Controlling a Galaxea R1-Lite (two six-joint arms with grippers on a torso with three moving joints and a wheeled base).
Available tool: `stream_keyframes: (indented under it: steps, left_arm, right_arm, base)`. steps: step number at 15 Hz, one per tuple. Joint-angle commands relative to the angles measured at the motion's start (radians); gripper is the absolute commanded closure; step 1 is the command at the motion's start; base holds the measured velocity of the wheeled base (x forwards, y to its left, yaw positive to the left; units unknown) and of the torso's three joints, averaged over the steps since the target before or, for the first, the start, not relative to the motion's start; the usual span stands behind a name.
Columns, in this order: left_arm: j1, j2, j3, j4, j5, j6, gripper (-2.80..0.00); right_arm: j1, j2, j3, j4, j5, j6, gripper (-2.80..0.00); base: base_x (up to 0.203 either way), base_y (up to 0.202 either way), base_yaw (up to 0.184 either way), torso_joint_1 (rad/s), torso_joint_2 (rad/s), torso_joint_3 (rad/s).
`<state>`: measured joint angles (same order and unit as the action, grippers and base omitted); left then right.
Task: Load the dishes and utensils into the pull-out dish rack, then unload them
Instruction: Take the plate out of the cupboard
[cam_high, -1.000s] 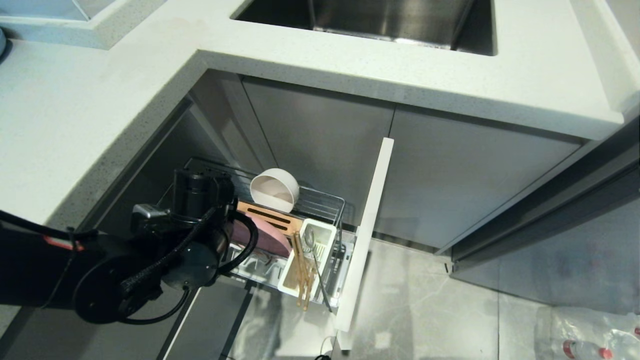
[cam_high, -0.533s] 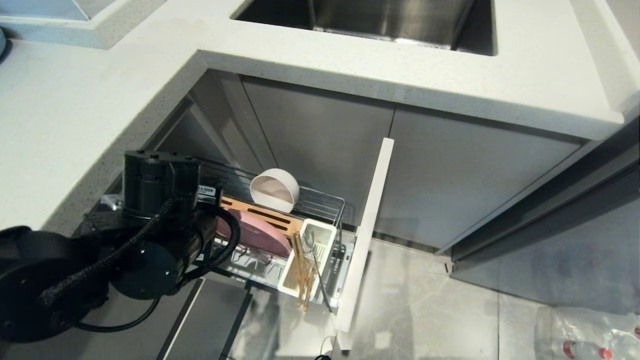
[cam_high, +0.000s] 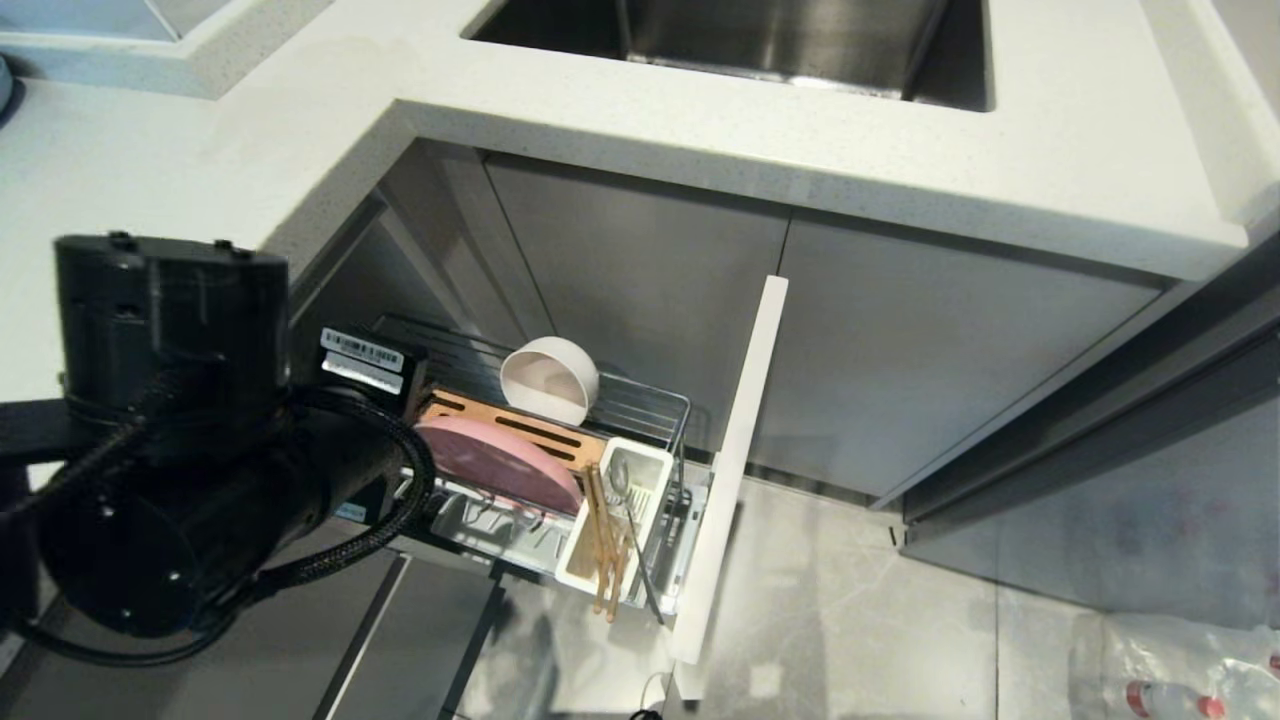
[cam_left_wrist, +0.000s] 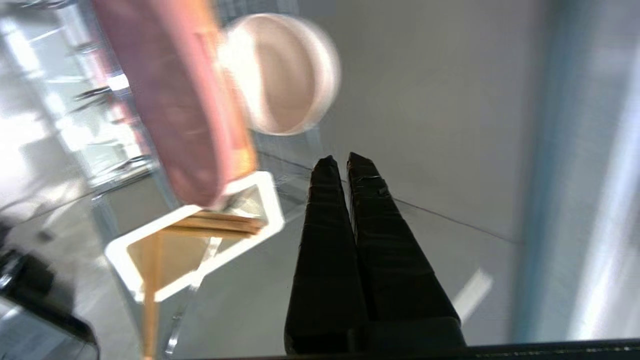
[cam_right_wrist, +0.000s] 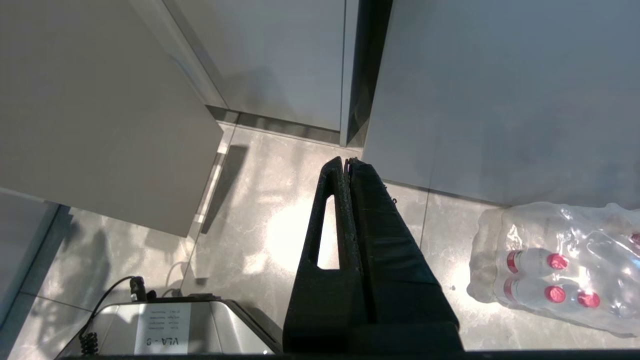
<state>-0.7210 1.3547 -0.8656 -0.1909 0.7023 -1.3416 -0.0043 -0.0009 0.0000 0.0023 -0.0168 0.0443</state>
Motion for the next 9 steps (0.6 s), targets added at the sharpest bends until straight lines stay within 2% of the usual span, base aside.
stream_keyframes:
  steps: [1, 3, 5, 8, 9]
  left_arm:
    - [-0.023, -0.079, -0.026, -0.003, 0.004, 0.046, 0.00]
    - [-0.048, -0.162, -0.077, -0.005, 0.001, 0.216, 0.00]
    - [-0.067, -0.242, -0.125, -0.006, -0.026, 0.438, 0.00]
    - [-0.045, -0.379, -0.144, -0.007, -0.139, 0.766, 0.00]
    - [-0.005, -0.406, -0.146, -0.006, -0.171, 0.835, 0.00]
  right_arm:
    - [0.000, 0.001, 0.002, 0.000, 0.000, 0.000, 0.00]
    - [0.001, 0.001, 0.002, 0.001, 0.000, 0.000, 0.00]
    - [0.000, 0.001, 0.002, -0.001, 0.000, 0.000, 0.00]
    - [0.000, 0.001, 0.002, 0.001, 0.000, 0.000, 0.00]
    - [0.000, 0.001, 0.002, -0.001, 0.000, 0.000, 0.00]
  base:
    - [0.000, 0.000, 0.000, 0.000, 0.00, 0.000]
    - [0.000, 0.000, 0.000, 0.000, 0.00, 0.000]
    - [0.000, 0.000, 0.000, 0.000, 0.00, 0.000]
    - [0.000, 0.000, 0.000, 0.000, 0.00, 0.000]
    - [0.000, 0.000, 0.000, 0.000, 0.00, 0.000]
